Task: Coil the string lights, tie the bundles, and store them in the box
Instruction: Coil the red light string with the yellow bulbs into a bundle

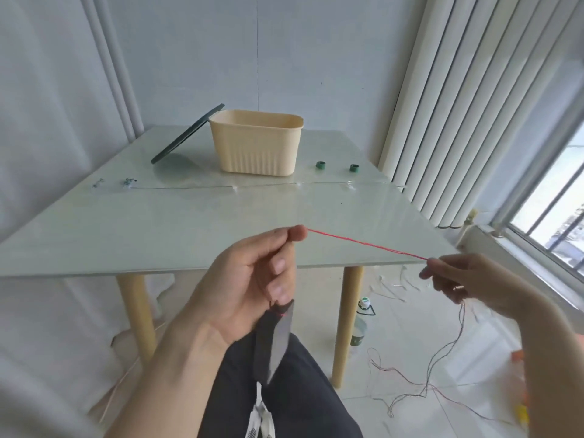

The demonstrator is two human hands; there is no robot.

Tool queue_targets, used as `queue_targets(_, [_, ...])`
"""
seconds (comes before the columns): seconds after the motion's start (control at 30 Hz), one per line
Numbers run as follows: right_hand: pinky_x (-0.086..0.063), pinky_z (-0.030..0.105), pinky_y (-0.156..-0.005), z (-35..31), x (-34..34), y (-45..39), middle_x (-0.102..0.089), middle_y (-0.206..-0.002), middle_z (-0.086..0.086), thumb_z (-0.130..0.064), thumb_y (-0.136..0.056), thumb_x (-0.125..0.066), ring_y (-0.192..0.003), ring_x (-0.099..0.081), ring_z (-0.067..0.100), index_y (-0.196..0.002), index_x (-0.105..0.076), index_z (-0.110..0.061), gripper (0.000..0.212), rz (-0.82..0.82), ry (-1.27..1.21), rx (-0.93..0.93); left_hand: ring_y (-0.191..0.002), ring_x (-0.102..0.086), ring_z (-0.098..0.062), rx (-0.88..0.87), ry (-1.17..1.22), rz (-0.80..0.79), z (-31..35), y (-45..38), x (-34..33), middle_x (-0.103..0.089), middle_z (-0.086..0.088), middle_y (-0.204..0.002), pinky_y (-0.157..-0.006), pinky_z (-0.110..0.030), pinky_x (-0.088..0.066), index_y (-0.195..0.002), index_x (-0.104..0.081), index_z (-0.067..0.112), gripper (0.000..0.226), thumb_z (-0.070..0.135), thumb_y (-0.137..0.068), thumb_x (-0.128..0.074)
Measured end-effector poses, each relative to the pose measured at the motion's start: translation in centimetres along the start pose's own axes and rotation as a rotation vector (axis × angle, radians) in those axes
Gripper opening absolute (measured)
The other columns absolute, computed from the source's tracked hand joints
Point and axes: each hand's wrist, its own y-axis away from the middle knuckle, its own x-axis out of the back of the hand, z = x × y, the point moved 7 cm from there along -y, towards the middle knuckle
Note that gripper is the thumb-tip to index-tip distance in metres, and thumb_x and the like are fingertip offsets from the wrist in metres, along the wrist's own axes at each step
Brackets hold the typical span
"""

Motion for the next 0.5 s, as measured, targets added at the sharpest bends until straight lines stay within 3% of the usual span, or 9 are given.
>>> queue_targets(0.1, [-0.044, 0.034, -0.062, 2.1, -1.2, -0.2, -0.056, -0.073, 0.013, -0.052, -0.077, -0.074, -0.056, -0.050, 0.018, -0.090, -0.076, -0.003, 0.051, 0.048, -0.204, 0.054, -0.033, -0.038, -0.011, 0.057, 0.054, 0.041, -2.0, 0.7, 1.9, -0.043, 0.000, -0.055, -0.035, -0.022, -0.033, -0.093, -0.068, 0.002, 0.026, 0.015, -0.091, -0.045])
queue_targets(0.17, [-0.048, 0.027, -0.059, 4.3, -1.7, -0.4, -0.055, -0.067, 0.004, -0.061, -0.057, -0.088, -0.057, -0.050, 0.014, -0.086, -0.075, -0.003, 0.066, 0.208, -0.400, 0.089, -0.031, -0.040, -0.013, 0.112, -0.025, 0.069, -3.3, 1.6, 3.4, -0.048, -0.004, -0.057, -0.035, -0.022, -0.034, -0.093, -0.069, -0.002, 0.028, 0.013, -0.090, -0.045])
queue_targets(0.27, [-0.051, 0.024, -0.067, 7.5, -3.7, -0.5, -0.061, -0.070, -0.003, -0.048, -0.060, -0.087, -0.066, -0.054, 0.011, -0.075, -0.074, -0.011, 0.042, 0.388, -0.616, 0.065, -0.031, -0.044, -0.016, 0.205, -0.204, 0.103, -5.0, 3.0, 5.4, -0.056, -0.008, -0.057, -0.037, -0.020, -0.034, -0.091, -0.073, -0.003, 0.028, 0.015, -0.087, -0.051])
queue_targets(0.37, [-0.047, 0.029, -0.079, 8.7, -7.0, -0.5, -0.071, -0.087, 0.008, -0.019, -0.085, -0.077, -0.088, -0.065, 0.021, -0.083, -0.074, -0.023, 0.006, 0.444, -0.417, -0.008, -0.033, -0.048, -0.017, 0.251, -0.305, 0.140, -6.2, 3.8, 6.9, -0.059, -0.008, -0.056, -0.041, -0.020, -0.026, -0.087, -0.075, 0.004, 0.017, 0.015, -0.084, -0.063])
queue_targets(0.43, [-0.049, 0.024, -0.078, 7.7, -9.5, -0.4, -0.074, -0.089, 0.001, -0.007, -0.089, -0.072, -0.099, -0.070, 0.024, -0.089, -0.072, -0.026, 0.019, 0.419, -0.254, 0.020, -0.037, -0.053, -0.019, 0.251, -0.293, 0.216, -6.5, 3.8, 7.7, -0.061, -0.009, -0.057, -0.040, -0.021, -0.033, -0.089, -0.071, 0.002, 0.018, 0.018, -0.083, -0.065])
queue_targets(0.5, [-0.051, 0.025, -0.084, 4.5, -13.0, 0.0, -0.076, -0.091, -0.008, -0.008, -0.090, -0.072, -0.096, -0.072, 0.012, -0.092, -0.074, -0.024, 0.017, 0.286, -0.213, 0.109, -0.044, -0.062, -0.021, 0.251, -0.245, 0.279, -7.0, 3.5, 8.3, -0.065, -0.010, -0.060, -0.044, -0.024, -0.047, -0.088, -0.069, 0.001, 0.023, 0.020, -0.080, -0.059])
